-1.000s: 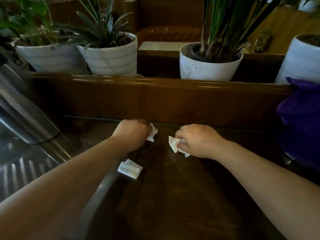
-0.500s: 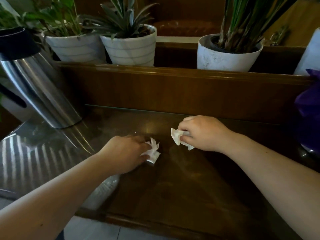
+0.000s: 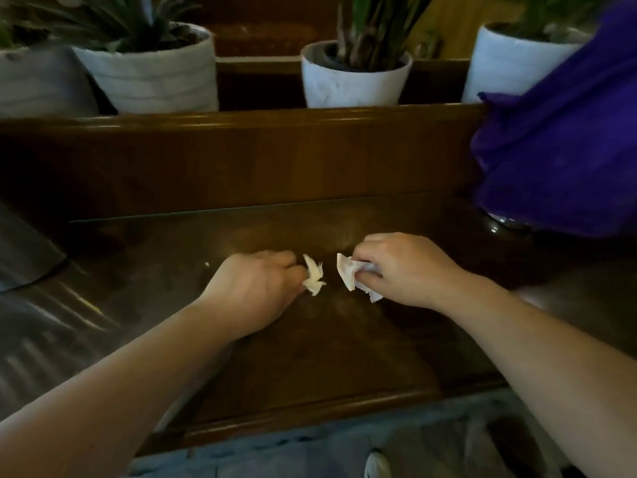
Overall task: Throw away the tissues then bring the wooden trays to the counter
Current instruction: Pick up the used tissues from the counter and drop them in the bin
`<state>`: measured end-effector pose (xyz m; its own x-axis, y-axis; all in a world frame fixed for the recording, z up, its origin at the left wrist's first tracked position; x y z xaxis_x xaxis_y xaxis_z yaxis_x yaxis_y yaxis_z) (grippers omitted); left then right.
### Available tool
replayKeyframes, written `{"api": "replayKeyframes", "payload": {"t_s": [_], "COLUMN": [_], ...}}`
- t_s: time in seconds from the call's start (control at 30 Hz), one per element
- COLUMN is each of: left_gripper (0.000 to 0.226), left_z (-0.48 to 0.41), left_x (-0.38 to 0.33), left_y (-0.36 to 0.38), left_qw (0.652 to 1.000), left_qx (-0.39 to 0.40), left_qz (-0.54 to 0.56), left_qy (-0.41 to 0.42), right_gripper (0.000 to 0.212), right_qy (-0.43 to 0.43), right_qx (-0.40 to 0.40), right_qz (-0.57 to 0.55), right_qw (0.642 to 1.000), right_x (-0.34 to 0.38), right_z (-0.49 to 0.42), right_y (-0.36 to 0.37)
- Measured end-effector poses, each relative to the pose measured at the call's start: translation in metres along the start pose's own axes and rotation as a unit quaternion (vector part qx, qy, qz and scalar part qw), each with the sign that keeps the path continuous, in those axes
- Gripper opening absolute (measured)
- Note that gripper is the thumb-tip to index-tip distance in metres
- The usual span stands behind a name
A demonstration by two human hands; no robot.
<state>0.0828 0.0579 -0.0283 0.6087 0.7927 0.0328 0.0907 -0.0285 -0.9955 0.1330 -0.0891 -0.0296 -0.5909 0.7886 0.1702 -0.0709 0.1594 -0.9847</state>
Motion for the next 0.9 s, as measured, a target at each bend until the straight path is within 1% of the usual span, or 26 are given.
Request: {"api": "replayKeyframes", "payload": {"t_s": [0.07,0.27,0.4,0.47,0.57,0.67,0.73,0.8,0.9], "left_gripper": [0.024,0.025,0.023,0.018,0.013,0.014,0.009,0.006,0.014], "left_z": [-0.02,-0.071,-0.103,-0.119,-0.14,-0.162,-0.176,-0.187,-0.204], "left_x": [-0.025,-0.127,-0.217,-0.27,-0.347,-0.428,-0.474,-0.51,-0.552], "left_y": [-0.005,-0.011,-0.012,-0.009,0.002,0.024,0.042,0.063,0.107], "left_qw": [0.999,0.986,0.968,0.957,0.944,0.934,0.932,0.931,0.927], "left_qx": [-0.026,-0.053,-0.066,-0.08,-0.078,-0.055,-0.022,0.01,0.06], "left_qz": [0.01,0.035,0.045,0.04,0.027,0.031,0.026,0.017,0.02], "left_qy": [0.044,0.156,0.239,0.278,0.318,0.351,0.362,0.366,0.369], "right_gripper": [0.01,0.009,0.009,0.011,0.014,0.011,0.01,0.01,0.011], "right_qy": [0.038,0.146,0.215,0.246,0.279,0.305,0.328,0.353,0.387], "right_qx": [-0.008,-0.034,-0.06,-0.067,-0.076,-0.067,-0.055,-0.051,-0.039], "right_qz": [-0.008,-0.037,-0.034,-0.034,-0.051,-0.063,-0.076,-0.11,-0.145], "right_qw": [0.999,0.988,0.974,0.966,0.956,0.948,0.94,0.928,0.91], "right_x": [-0.018,-0.084,-0.132,-0.156,-0.187,-0.222,-0.246,-0.266,-0.296], "right_z": [0.028,0.141,0.237,0.291,0.368,0.44,0.48,0.514,0.555], "right_y": [-0.002,-0.017,-0.024,-0.022,-0.014,0.002,0.02,0.037,0.073]}}
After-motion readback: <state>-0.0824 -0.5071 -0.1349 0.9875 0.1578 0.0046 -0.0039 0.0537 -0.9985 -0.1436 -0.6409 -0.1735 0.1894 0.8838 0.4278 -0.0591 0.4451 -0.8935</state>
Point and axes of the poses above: each hand's wrist, its own z-axis away from the middle knuckle, its own y-axis out of the palm, x = y × z, the point moved 7 cm from there along -z, towards the middle knuckle, and after that the axes turned 5 degrees about y, right-handed, at the moved point
